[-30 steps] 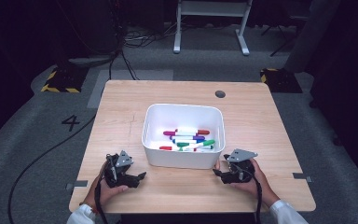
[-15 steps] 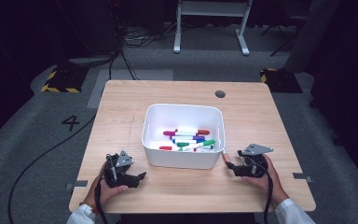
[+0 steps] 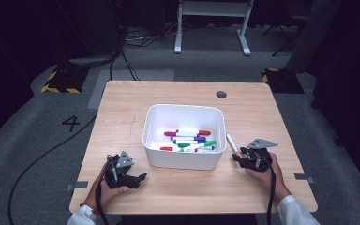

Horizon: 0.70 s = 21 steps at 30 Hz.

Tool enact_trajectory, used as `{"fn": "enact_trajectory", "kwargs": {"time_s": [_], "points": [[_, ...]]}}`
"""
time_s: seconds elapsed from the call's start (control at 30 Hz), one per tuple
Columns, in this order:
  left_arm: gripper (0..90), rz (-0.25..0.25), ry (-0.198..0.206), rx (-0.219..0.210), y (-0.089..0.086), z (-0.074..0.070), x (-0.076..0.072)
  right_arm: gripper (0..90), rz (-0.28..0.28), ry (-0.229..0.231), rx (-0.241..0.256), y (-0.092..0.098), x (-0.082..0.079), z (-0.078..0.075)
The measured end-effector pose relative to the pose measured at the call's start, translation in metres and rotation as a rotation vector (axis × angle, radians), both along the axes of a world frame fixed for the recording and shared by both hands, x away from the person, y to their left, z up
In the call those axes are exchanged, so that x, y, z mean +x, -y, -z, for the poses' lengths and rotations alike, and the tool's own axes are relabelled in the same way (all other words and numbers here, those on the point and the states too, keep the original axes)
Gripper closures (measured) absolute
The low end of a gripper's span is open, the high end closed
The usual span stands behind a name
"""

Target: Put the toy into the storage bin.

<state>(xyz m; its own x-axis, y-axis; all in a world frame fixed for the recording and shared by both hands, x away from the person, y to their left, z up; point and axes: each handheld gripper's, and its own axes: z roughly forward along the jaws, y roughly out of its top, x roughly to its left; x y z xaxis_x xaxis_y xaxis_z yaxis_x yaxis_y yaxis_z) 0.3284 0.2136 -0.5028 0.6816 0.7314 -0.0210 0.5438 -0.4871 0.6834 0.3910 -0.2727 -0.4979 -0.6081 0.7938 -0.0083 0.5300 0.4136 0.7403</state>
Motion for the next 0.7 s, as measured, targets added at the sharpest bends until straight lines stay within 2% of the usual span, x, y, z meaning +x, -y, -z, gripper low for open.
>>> {"fn": "enact_trajectory", "kwargs": {"time_s": [0.13, 0.23, 0.33, 0.53, 0.7], "points": [[14.8, -0.001, 0.003, 0.001, 0.000, 0.000, 0.000, 66.9, 0.015, -0.008, -0.003, 0.008, 0.003, -0.002], [14.7, 0.000, 0.000, 0.000, 0.000, 0.000, 0.000, 73.5, 0.031, -0.011, 0.002, 0.014, 0.005, -0.002], [14.7, 0.000, 0.000, 0.000, 0.000, 0.000, 0.000, 73.8, 0.035, -0.009, 0.006, 0.018, 0.007, -0.002], [14.7, 0.000, -0.001, -0.001, 0.000, 0.000, 0.000, 74.1, -0.012, -0.001, 0.006, 0.024, 0.006, -0.001], [14.7, 0.000, -0.001, -0.001, 0.000, 0.000, 0.000, 75.3, -0.006, 0.023, 0.032, 0.030, 0.004, -0.007]]}}
